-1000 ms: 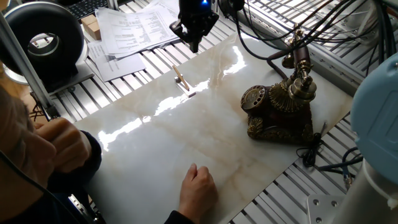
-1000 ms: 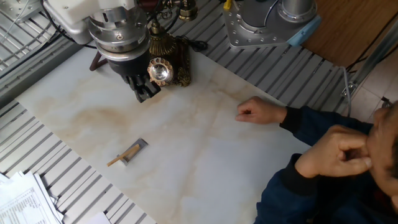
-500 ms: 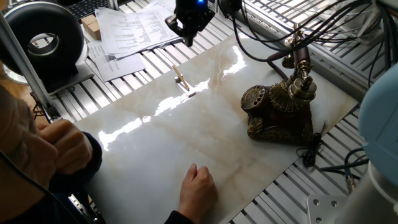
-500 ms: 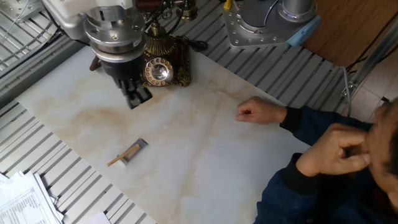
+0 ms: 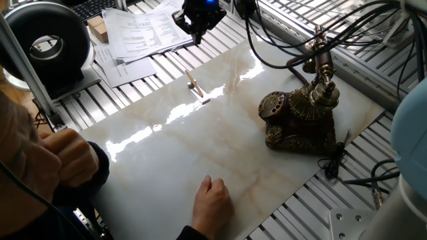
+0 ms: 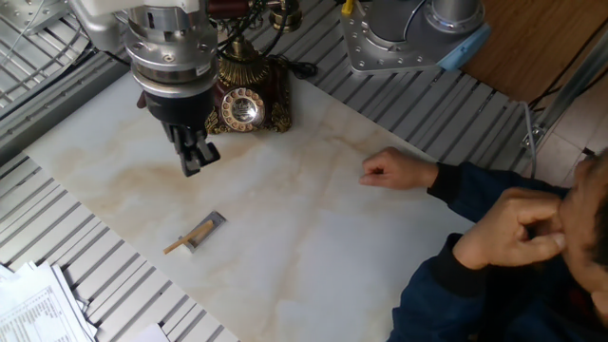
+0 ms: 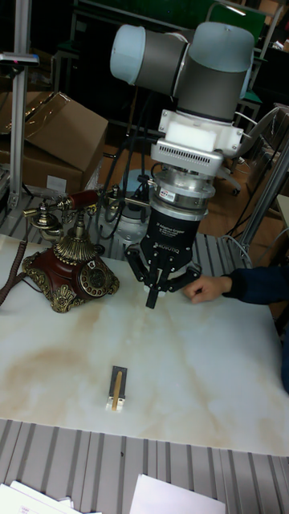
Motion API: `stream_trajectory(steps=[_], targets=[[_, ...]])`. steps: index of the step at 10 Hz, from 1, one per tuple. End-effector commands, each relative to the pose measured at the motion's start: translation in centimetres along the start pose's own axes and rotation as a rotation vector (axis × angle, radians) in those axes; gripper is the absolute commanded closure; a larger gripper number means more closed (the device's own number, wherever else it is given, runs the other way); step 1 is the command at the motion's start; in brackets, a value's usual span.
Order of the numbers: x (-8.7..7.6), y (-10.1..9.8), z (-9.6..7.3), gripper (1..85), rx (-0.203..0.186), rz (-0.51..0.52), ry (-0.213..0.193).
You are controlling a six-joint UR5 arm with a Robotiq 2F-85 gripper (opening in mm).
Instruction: Dial a number on an old rotary phone
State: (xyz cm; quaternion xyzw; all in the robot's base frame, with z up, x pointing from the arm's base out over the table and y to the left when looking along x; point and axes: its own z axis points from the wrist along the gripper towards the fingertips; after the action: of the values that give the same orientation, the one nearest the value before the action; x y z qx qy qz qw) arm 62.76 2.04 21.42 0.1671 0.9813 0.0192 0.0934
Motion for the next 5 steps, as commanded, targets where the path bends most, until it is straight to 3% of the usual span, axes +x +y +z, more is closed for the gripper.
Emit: stream_trajectory(steps=[1, 4, 5], targets=[[0.7, -0.6, -0.1, 83.7, 0.021, 0.032, 0.026], [2.1, 0.7, 0.2, 83.0, -0.03, -0.073, 0.112], [1.7, 0.2, 0.7, 80.7, -0.006, -0.103, 0.122]])
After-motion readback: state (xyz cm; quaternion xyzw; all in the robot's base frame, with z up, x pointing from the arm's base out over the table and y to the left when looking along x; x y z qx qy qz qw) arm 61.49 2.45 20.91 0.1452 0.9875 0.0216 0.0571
